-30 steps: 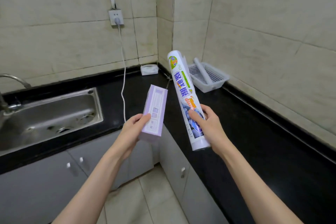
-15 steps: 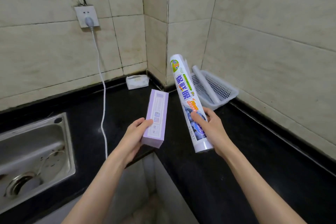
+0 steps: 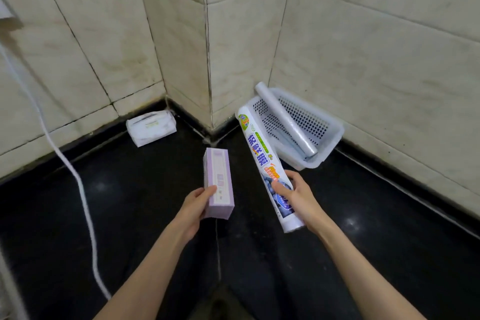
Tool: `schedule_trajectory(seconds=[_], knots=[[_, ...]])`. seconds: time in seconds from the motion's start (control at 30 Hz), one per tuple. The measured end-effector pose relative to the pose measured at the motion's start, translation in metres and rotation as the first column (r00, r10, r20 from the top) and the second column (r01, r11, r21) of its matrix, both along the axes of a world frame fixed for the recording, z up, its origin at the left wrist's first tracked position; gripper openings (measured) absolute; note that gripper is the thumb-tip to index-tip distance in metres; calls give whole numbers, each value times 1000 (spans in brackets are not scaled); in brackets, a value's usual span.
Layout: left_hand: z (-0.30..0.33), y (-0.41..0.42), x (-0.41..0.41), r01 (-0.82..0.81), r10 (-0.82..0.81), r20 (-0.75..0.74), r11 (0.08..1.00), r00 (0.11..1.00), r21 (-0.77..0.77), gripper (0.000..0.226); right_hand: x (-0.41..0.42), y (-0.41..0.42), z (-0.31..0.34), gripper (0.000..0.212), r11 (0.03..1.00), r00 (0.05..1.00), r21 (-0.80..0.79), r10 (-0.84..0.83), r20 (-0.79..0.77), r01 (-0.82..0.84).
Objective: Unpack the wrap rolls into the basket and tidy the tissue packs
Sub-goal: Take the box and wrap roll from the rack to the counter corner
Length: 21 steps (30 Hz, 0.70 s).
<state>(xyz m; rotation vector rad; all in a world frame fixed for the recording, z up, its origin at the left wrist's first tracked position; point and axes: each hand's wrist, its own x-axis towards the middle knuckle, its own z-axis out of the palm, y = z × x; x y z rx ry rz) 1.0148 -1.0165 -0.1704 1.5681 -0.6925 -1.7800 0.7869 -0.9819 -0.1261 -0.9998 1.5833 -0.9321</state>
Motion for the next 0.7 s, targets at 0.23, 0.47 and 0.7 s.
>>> schedule_trajectory(seconds=[0.23,0.47,0.7], knots=[[-40,-49,-4,72,-74,134,997,988,25,59,-12,-35,-54,44,984,973,175,75,-220,-36],[-54,-86,-30,114,-108,226,993,968,-13,42,-16,-81,-88,59,959,904,281,156,-399,-41],[-59,-113,-55,171,-151,310,985,939,-36,42,-13,-100,-100,55,966,849,247,193,-491,-77]])
